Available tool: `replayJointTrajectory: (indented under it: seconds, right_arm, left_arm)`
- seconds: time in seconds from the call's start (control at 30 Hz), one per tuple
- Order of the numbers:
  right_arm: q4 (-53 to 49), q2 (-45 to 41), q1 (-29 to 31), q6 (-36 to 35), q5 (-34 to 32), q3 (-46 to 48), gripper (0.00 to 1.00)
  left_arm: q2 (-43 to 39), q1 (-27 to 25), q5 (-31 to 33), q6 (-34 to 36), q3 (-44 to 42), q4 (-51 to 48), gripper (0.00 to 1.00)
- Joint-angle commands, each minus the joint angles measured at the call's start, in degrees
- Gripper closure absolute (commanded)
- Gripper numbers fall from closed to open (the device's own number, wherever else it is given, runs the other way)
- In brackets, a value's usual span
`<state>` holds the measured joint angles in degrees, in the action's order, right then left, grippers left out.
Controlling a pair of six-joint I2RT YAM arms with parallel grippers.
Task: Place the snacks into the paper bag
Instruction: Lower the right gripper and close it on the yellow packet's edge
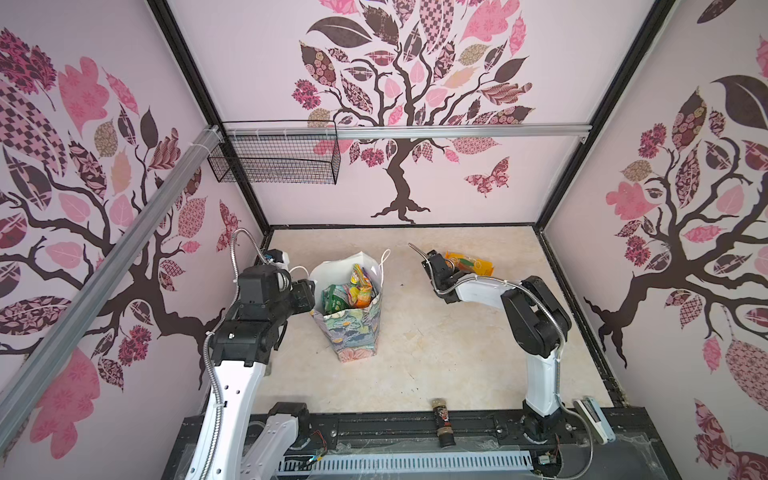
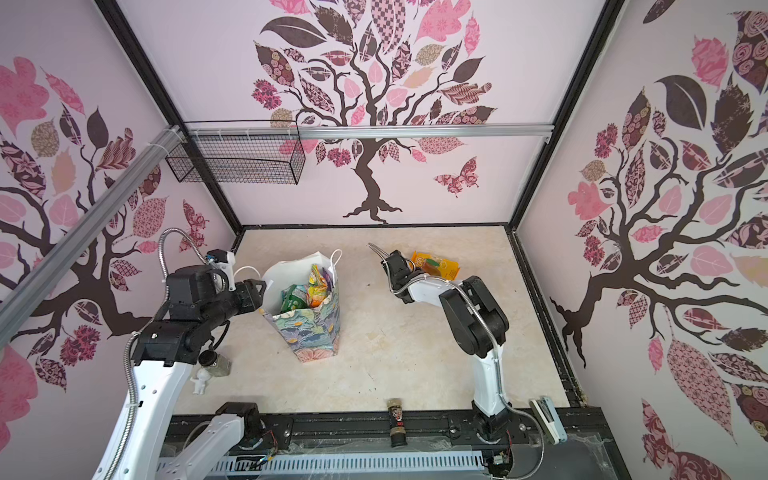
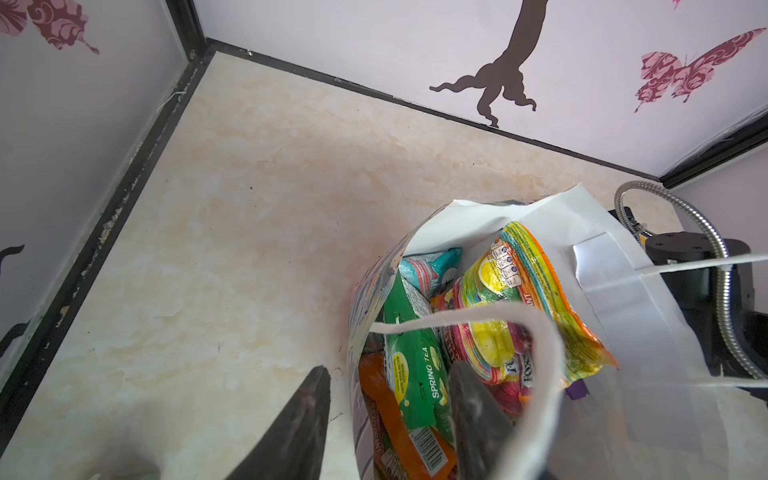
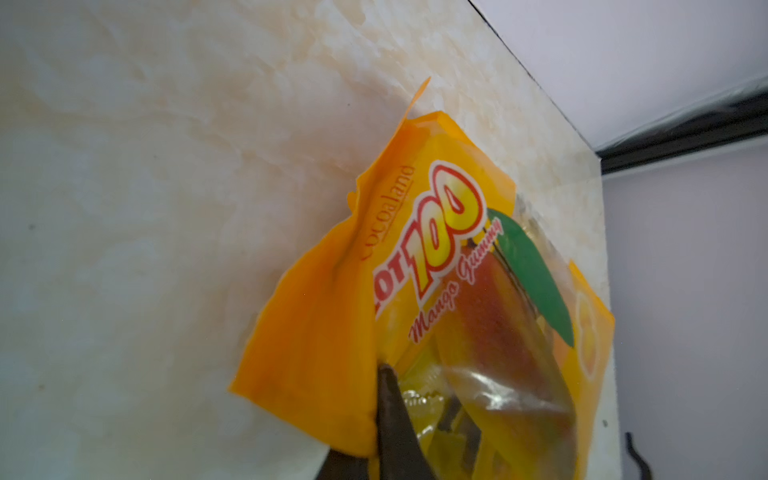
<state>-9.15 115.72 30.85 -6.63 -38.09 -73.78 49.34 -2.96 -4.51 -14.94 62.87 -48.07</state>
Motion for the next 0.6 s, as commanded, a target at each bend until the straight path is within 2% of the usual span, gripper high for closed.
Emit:
replayJointTrajectory:
  seconds: [0.0,0.37,0.57]
  right_arm:
    - [-2.3,-1.7,-0.6,2.0,2.9,-0.2,1.00]
    - [-3.5,-12.6,-0.7,5.1,6.6,3.5,1.00]
    - [-1.2,-21.6,-0.6,8.2,10.5,7.5,1.00]
  left_arm:
    - [-0.3,0.3,-0.9,0.5,-1.4,1.8,0.50]
    - [-0.5,0.4,-1.2,0.4,-1.6,2.0,0.49]
    - [-0.8,0.3,-1.3,0.3,-1.8,2.2,0.49]
